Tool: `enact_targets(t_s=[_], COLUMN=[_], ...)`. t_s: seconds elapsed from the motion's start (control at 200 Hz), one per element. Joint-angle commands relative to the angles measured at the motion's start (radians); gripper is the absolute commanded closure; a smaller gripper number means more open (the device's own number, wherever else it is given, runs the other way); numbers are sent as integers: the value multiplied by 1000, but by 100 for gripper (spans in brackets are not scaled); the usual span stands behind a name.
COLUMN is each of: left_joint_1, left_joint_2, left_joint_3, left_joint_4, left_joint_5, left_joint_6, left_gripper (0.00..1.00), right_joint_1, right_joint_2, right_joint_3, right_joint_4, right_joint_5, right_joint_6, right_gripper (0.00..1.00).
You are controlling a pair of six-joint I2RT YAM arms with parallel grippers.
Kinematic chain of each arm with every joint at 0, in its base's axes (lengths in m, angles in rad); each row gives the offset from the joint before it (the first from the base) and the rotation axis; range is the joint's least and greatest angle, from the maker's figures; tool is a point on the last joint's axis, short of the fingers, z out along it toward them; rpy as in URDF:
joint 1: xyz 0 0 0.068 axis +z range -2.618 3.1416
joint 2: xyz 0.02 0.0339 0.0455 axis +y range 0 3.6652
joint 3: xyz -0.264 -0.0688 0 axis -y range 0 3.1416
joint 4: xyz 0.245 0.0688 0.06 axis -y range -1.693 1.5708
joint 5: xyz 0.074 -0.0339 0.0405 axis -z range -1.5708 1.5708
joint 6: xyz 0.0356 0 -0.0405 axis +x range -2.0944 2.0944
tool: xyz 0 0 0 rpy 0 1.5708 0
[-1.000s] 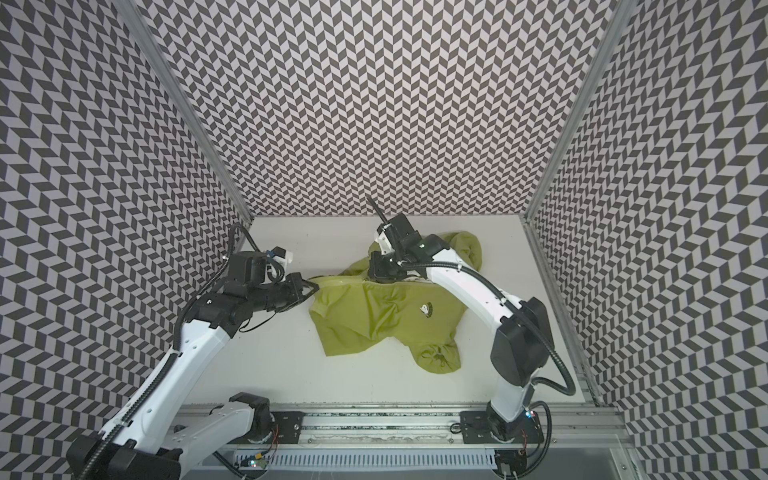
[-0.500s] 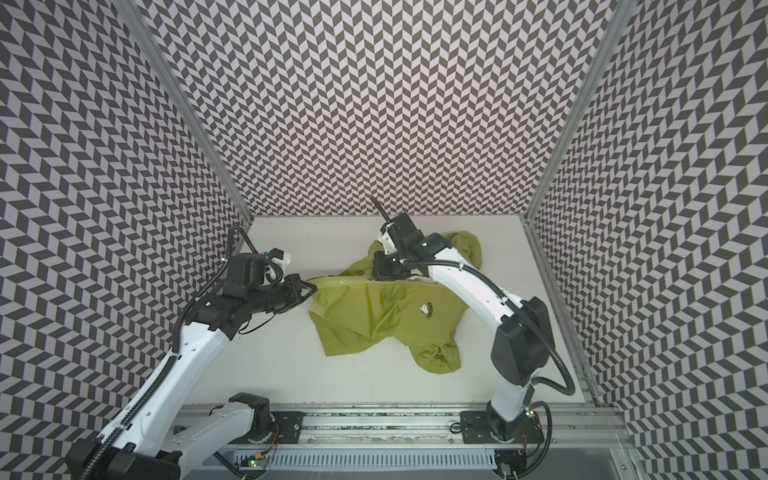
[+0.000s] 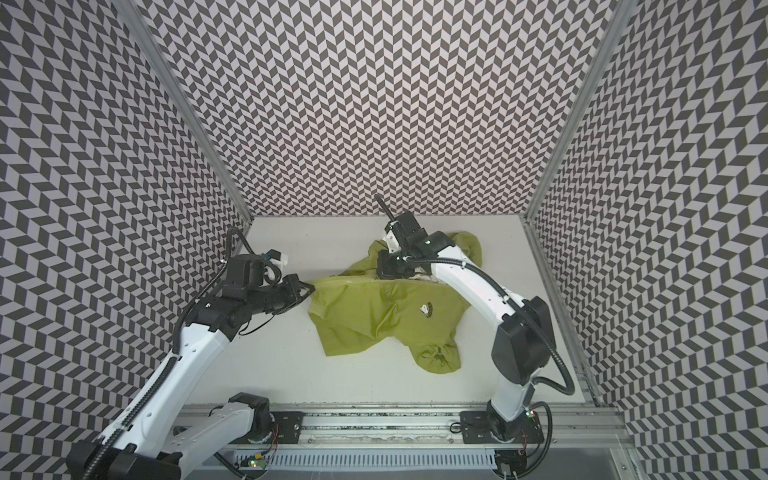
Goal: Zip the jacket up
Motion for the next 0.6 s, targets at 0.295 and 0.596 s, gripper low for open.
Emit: enact_targets(t_s=[0.295,0.596], left_joint_1=[25,41], left_joint_2=[-32,-37], left_joint_3=[2,1], left_joint_4=[6,1], left_joint_5=[-66,-74], left_joint_6=[11,23], left_gripper=[100,100], right_joint_1=[-17,-37], right_joint_2=[-10,2], right_joint_3=[14,26], right_joint_4=[-24,-31], right_joint_5=[47,48], right_joint_6=[-12,-13], right_gripper=[100,100])
